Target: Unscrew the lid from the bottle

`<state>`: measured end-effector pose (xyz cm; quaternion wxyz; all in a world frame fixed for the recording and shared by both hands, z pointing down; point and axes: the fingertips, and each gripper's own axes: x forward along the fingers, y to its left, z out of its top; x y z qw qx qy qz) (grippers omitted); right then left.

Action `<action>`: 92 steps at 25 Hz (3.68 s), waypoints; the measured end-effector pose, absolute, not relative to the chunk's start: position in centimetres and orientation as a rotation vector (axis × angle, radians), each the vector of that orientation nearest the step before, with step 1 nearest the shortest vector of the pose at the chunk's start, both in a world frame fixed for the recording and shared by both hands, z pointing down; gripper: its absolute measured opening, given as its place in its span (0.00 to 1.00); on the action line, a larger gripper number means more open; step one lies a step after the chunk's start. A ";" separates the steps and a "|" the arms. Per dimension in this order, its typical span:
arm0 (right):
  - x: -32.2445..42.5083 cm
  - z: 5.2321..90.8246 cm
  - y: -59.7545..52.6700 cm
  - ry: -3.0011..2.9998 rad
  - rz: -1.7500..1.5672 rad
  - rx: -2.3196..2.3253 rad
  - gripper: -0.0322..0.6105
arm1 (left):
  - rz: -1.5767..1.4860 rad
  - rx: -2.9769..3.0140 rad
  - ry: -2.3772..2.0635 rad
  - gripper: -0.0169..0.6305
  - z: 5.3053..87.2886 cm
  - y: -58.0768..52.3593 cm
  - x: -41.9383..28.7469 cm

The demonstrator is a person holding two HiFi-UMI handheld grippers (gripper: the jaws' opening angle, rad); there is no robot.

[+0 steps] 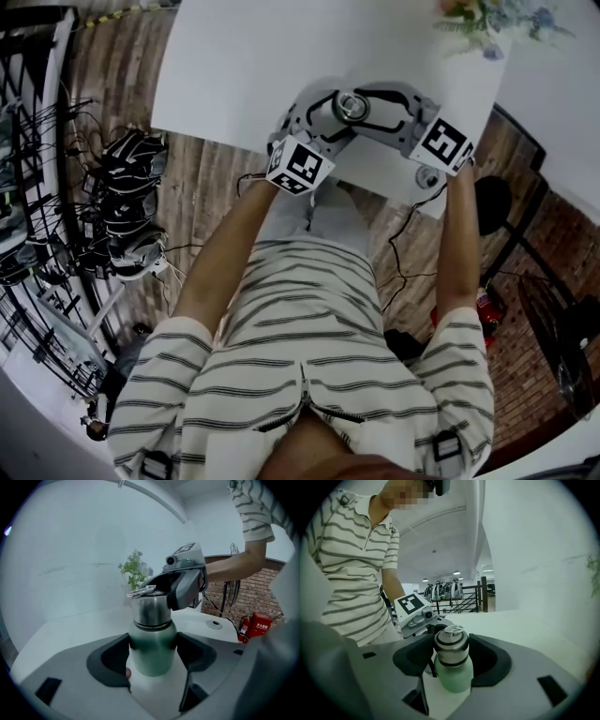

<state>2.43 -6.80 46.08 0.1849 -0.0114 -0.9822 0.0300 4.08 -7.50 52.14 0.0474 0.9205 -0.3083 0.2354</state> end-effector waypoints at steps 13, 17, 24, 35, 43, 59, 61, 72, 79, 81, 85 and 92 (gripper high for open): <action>2.6 43.9 -7.6 -2.814 0.034 0.835 0.53 | 0.725 2.800 -0.948 0.51 52.4 -7.6 4.1; 2.8 44.5 -7.8 -2.760 0.161 1.073 0.52 | 0.724 2.802 -0.948 0.51 52.5 -7.7 4.2; 2.5 45.7 -7.8 -2.575 0.245 1.264 0.50 | 0.714 2.803 -0.953 0.51 52.4 -7.4 4.0; 2.4 46.0 -7.9 -2.546 0.178 1.191 0.43 | 0.715 2.795 -0.954 0.51 52.5 -7.6 4.1; 2.1 45.6 -7.4 -2.743 0.078 0.796 0.42 | 0.714 2.805 -0.946 0.51 52.5 -7.6 4.2; 2.1 45.3 -6.9 -2.838 0.063 -0.011 0.42 | 0.719 2.812 -0.929 0.51 52.4 -7.6 4.1; 2.1 45.1 -6.8 -2.848 0.064 -0.025 0.42 | 0.719 2.813 -0.928 0.51 52.4 -7.6 4.1; 2.6 41.7 -8.0 -3.005 0.179 0.341 0.42 | 0.719 2.807 -0.953 0.52 52.6 -7.6 4.1; 4.8 41.2 -9.2 -2.917 0.303 0.866 0.42 | 0.673 2.788 -0.968 0.53 52.0 -7.5 3.7; 5.6 40.7 -9.5 -2.886 0.328 1.006 0.42 | 0.656 2.787 -0.985 0.53 51.4 -7.6 3.5; 6.8 39.8 -9.4 -2.814 0.343 1.193 0.42 | 0.588 2.762 -1.042 0.48 49.8 -7.3 2.8; 7.3 36.9 -8.7 -2.728 0.298 1.388 0.42 | 0.463 2.703 -1.218 0.27 44.4 -7.2 0.1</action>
